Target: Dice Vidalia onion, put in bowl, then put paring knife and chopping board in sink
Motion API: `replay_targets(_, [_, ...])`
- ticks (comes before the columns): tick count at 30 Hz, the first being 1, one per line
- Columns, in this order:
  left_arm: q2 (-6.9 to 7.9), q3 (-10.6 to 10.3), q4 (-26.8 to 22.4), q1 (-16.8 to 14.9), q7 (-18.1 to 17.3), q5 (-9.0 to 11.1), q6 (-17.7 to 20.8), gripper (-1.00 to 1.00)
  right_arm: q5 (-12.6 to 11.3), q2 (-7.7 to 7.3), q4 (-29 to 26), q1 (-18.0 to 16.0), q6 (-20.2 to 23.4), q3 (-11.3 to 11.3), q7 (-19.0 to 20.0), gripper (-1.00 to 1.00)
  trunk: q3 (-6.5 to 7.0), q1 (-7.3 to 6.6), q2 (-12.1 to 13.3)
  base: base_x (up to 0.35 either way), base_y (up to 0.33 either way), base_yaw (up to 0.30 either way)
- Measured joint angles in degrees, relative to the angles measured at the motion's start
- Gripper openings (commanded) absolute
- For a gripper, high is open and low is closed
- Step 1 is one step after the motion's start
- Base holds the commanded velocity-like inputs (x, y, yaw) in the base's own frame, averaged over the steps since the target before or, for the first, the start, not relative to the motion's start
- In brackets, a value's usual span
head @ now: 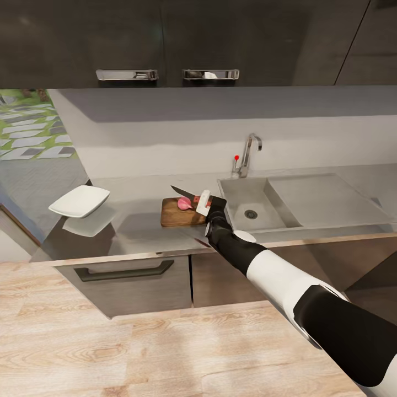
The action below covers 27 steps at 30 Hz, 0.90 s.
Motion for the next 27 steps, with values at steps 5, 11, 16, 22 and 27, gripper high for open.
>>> replay_targets(5, [0.00,0.01,0.00,0.00,0.00,0.00,-0.01,1.00,-0.03,0.00,0.00,0.00,0.00,0.02,0.03,-1.00,0.00,0.00,0.00,0.000,0.000,0.000])
replay_targets(11, [-0.32,0.23,-0.25,0.08,-0.33,-0.16,-0.17,1.00,0.21,0.00,0.33,0.09,0.02,0.31,-0.28,-1.00,0.00,0.00,0.00,0.000,0.000,0.000])
replay_targets(16, [-0.38,0.20,-0.19,0.09,-0.57,-0.16,-0.16,1.00,0.68,0.00,0.07,0.09,-0.05,1.05,-1.33,-1.00,0.00,0.00,0.00,0.000,0.000,0.000])
replay_targets(22, [-0.94,0.13,-0.18,0.09,-0.64,-0.17,-0.23,1.00,0.67,0.00,-0.35,0.09,-0.11,0.58,-2.68,-1.00,0.00,0.00,0.00,0.000,0.000,0.000])
replay_targets(27, [-0.76,0.11,-0.18,0.09,-0.64,-0.11,-0.24,1.00,0.66,0.00,-0.57,0.09,-0.07,0.59,-2.95,-1.00,0.00,0.00,0.00,0.000,0.000,0.000])
